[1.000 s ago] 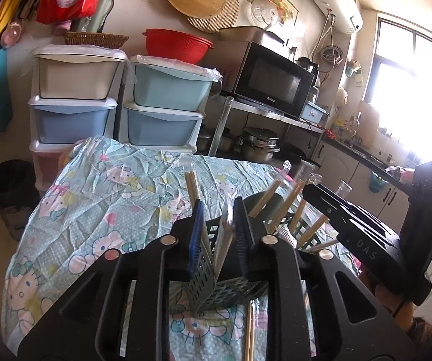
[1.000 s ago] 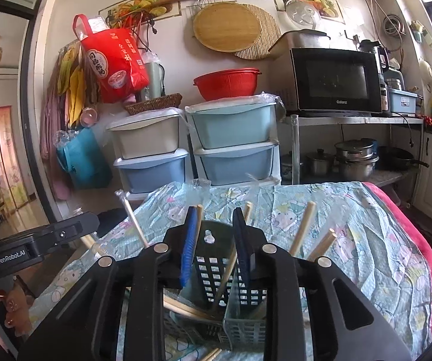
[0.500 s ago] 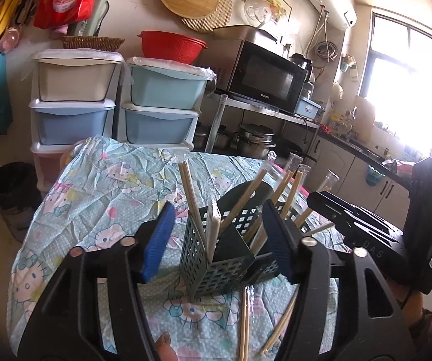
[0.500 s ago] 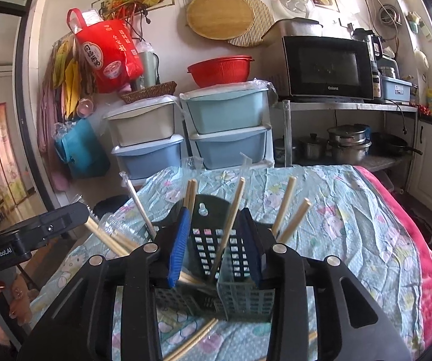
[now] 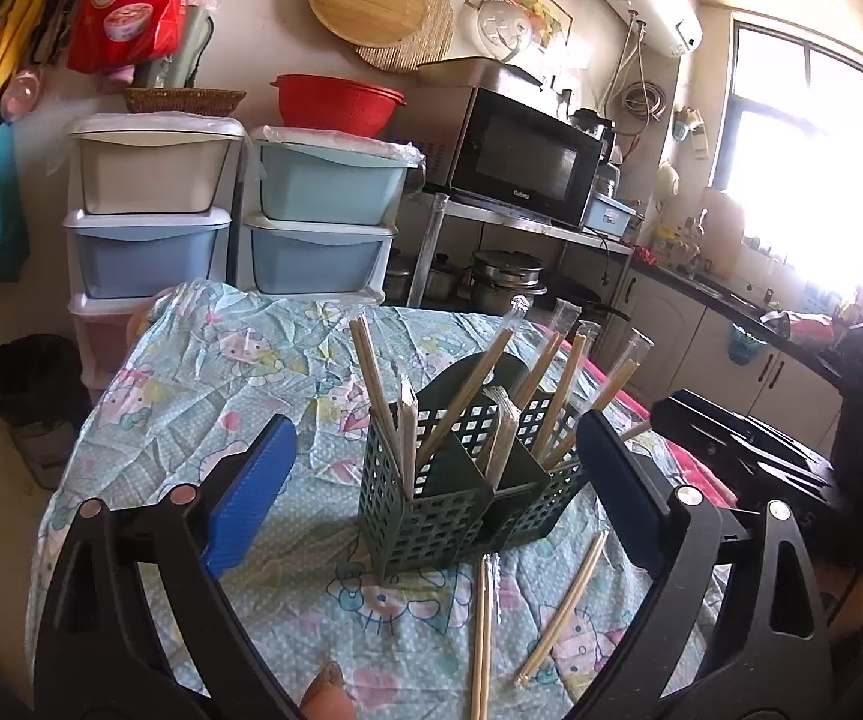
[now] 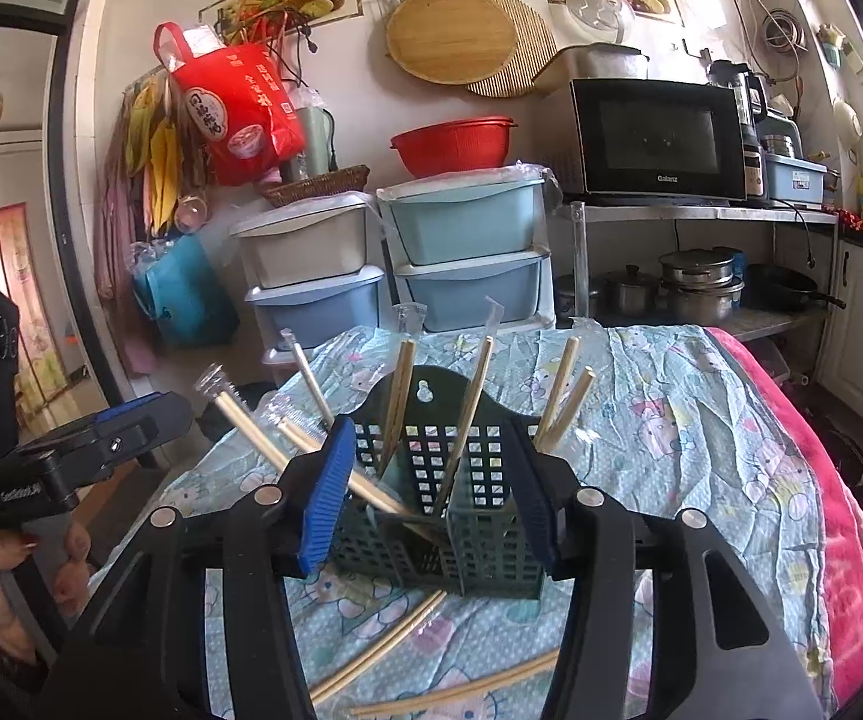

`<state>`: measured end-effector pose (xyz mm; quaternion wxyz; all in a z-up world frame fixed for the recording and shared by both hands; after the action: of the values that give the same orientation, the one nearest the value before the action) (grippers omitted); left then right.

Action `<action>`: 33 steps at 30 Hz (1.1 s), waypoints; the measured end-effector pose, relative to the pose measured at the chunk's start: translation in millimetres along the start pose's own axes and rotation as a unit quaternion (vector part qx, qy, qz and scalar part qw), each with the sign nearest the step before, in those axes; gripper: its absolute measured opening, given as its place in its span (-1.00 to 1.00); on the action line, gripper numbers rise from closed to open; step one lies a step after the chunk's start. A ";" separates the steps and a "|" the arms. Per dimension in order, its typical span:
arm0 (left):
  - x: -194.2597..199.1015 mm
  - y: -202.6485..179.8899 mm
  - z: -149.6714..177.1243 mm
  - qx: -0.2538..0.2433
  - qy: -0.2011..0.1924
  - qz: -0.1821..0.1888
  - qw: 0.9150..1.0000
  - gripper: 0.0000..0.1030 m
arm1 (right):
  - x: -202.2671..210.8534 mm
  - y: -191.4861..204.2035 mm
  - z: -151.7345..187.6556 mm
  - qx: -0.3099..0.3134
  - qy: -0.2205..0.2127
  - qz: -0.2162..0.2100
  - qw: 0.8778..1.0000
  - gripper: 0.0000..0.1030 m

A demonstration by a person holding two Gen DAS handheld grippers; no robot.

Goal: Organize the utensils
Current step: 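Withdraw both grippers and lower them toward the last loose chopsticks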

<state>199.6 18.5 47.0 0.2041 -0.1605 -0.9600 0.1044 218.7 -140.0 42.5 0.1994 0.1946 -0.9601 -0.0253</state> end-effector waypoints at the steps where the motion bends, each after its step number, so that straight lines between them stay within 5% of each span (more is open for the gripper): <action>1: 1.2 0.3 0.3 0.001 0.000 -0.001 1.000 0.73 | 2.6 0.1 1.3 0.000 0.001 0.000 1.000 -0.03; 13: 3.7 -7.5 17.5 -0.008 0.018 -0.001 1.000 0.79 | 10.5 -4.7 31.9 -0.008 0.042 0.005 0.999 -0.01; 33: -41.7 -2.1 75.2 -0.004 0.103 -0.003 0.995 0.79 | -14.5 -52.9 95.2 -0.061 0.128 0.051 0.989 -0.01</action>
<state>203.2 -8.2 -34.7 0.3012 -0.1681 -0.9349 0.0831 212.7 -186.0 -57.1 0.3335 0.1342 -0.9319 -0.0484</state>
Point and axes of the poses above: each gripper's, at about its wrist camera, not at the fingertips, and x roughly against the way its jaws point, y to its left, z to its underside, the point moved 9 cm from there along -x, roughly the way its jaws point, and after that the axes turned 5 degrees about z, right-handed, at the moved point
